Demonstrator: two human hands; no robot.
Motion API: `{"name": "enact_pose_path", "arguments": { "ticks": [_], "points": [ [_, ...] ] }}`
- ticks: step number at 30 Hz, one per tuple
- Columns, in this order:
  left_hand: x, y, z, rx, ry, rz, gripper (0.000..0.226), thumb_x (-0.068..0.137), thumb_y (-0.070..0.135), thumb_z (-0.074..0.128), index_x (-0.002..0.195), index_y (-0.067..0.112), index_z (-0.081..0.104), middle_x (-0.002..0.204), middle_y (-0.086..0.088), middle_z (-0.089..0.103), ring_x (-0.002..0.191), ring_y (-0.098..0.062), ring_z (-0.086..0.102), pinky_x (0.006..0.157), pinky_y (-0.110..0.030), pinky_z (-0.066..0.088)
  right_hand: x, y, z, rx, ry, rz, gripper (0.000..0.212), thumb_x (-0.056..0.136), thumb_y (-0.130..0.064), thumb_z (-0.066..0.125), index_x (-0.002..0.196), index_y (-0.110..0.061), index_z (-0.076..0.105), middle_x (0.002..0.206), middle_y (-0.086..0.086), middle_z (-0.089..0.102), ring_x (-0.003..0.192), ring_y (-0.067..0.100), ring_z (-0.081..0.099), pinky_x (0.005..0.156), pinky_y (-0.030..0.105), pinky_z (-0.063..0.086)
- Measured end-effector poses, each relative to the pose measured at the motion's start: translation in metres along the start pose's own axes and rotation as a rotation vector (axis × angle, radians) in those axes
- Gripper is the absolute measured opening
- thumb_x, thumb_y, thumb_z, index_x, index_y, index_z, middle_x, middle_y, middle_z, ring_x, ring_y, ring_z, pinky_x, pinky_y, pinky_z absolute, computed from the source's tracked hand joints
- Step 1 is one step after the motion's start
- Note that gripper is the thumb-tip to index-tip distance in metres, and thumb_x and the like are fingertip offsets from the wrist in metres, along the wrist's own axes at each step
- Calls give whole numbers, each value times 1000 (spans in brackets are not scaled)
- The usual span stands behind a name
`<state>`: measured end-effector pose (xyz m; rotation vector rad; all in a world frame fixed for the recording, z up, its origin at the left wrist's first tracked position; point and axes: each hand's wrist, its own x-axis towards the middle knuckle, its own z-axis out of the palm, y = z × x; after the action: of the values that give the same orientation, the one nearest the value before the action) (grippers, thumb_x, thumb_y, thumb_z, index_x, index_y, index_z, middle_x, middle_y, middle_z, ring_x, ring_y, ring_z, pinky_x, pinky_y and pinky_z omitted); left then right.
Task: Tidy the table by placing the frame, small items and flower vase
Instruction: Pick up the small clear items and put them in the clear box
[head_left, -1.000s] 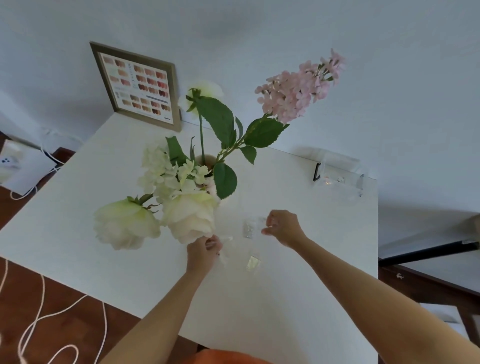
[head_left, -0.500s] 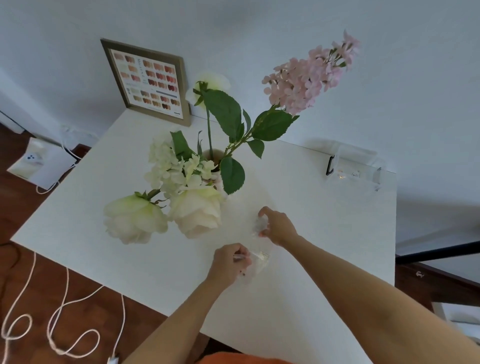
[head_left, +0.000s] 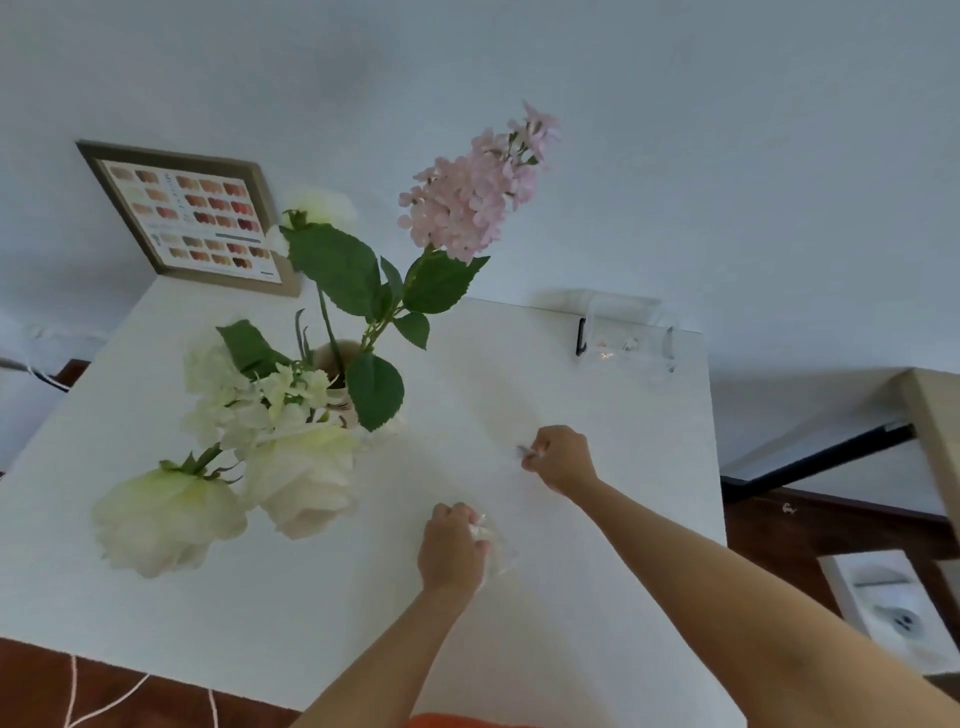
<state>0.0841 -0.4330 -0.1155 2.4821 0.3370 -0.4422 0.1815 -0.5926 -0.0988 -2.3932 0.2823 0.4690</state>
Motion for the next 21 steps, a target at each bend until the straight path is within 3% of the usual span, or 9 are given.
{"name": "enact_pose_path", "arguments": {
  "ticks": [3,6,9,12,13,16,21],
  "points": [
    [7,8,2,78,-42,45,10,80,21,64,89,21,58,104,-5,61,98,-24,58,70,-31,45,2,19,-29,155,119,64,24,75,-14,71,63,-12,50,66,3,53,67,21,51,50,23,35],
    [17,15,4,98,-91,51,18,79,16,59,75,25,45,92,-4,68,90,-25,61,67,-31,47,6,32,-61,246,217,88,21,72,-17,75,69,-12,55,67,1,56,61,18,51,48,22,37],
    [34,37,-1,-2,-98,44,11,76,12,58,79,22,54,88,-3,70,87,-26,63,68,-31,49,14,40,-93,314,287,93,22,73,-20,78,77,-14,57,68,-2,58,61,13,53,51,22,40],
    [64,83,-14,-129,-43,155,9,80,12,60,88,11,64,89,-8,70,87,-27,63,72,-31,47,28,44,-122,341,364,89,23,73,-18,78,80,-16,57,65,-6,57,60,10,54,52,21,40],
    [75,103,-19,-164,-30,210,3,81,13,61,82,11,63,82,-8,67,82,-27,61,68,-29,43,33,44,-130,351,388,91,23,73,-17,78,81,-16,57,63,-7,57,60,11,54,52,21,40],
    [107,163,-33,-274,49,349,32,83,14,62,59,20,43,55,5,42,61,-19,42,59,-26,28,51,44,-152,359,442,84,21,73,-17,77,83,-15,60,66,-5,60,62,12,57,55,22,41],
    [147,243,-37,-476,115,434,11,85,17,63,81,6,64,76,-3,63,74,-18,57,66,-19,37,78,46,-173,351,487,62,21,72,-13,76,86,-12,60,63,-11,57,67,15,62,53,23,45]
  ]
}}
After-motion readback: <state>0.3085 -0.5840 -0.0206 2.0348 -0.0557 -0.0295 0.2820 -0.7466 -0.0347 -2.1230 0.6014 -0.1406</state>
